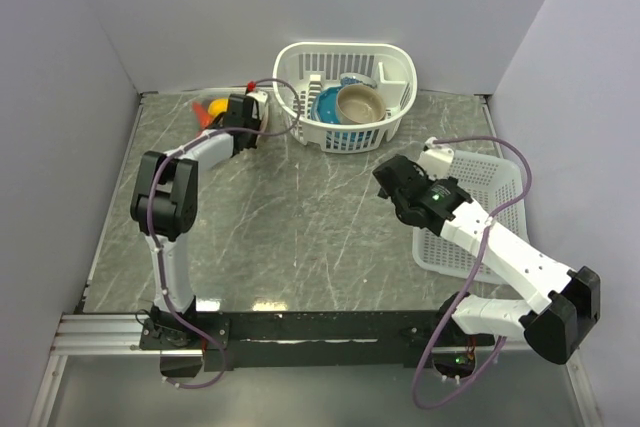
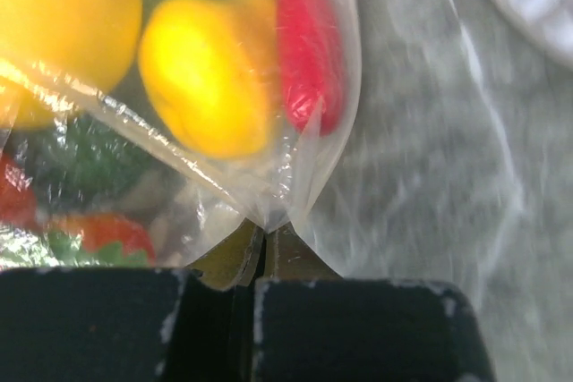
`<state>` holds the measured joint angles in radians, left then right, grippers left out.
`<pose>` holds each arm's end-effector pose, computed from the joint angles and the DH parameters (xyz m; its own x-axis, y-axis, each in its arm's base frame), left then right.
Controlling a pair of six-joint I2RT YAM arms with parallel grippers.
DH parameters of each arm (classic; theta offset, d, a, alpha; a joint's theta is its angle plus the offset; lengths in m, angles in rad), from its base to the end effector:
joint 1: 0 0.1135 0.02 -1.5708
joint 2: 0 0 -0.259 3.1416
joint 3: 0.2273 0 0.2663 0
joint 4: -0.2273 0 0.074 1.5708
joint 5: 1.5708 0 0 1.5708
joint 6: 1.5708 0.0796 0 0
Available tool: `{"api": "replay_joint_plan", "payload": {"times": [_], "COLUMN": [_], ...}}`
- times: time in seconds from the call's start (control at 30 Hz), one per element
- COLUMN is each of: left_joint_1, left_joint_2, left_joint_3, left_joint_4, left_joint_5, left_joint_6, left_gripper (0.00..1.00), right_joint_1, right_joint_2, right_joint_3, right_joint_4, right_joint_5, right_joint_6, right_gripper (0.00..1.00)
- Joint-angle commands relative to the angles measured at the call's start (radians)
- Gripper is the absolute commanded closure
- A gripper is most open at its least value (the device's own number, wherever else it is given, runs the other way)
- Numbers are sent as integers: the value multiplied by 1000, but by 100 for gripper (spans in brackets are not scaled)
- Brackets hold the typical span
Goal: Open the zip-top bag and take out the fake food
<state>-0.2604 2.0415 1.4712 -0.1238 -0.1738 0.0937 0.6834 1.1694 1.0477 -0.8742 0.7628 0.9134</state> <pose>0.4919 -0.1168 0.1573 -0.6037 0.2562 -0.7549 0.1825 0.9662 0.1820 0.2326 0.1185 0.2696 -0.5284 0.3077 -0.7913 0.4143 0.9070 0.0761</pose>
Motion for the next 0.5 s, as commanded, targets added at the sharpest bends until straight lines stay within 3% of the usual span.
{"api": "replay_joint_plan", "payload": {"times": [0.0,0.1,0.27,0.47], "left_joint_1": [-2,-2,-2,-2], "left_joint_2": [-173,-289,-533,-740], "left_joint_3": [-96,-164,-267,-252], "left_joint_4": [-56,-123,-247,-482], "left_joint_5": [65,120,195,333], "left_joint_6": [-5,-11,0,54], "left_gripper": [99,99,99,99], "right_joint_1": [-36,-65,-99,-110], "right_joint_2": [21,38,58,111], "right_joint_3": [9,-14,-98,-179], "right_joint_4": [-146,-189,-94,89], "right_joint_5": [168,201,153,27], "right_joint_6": [191,249,205,82], "right_gripper": [0,0,0,0]}}
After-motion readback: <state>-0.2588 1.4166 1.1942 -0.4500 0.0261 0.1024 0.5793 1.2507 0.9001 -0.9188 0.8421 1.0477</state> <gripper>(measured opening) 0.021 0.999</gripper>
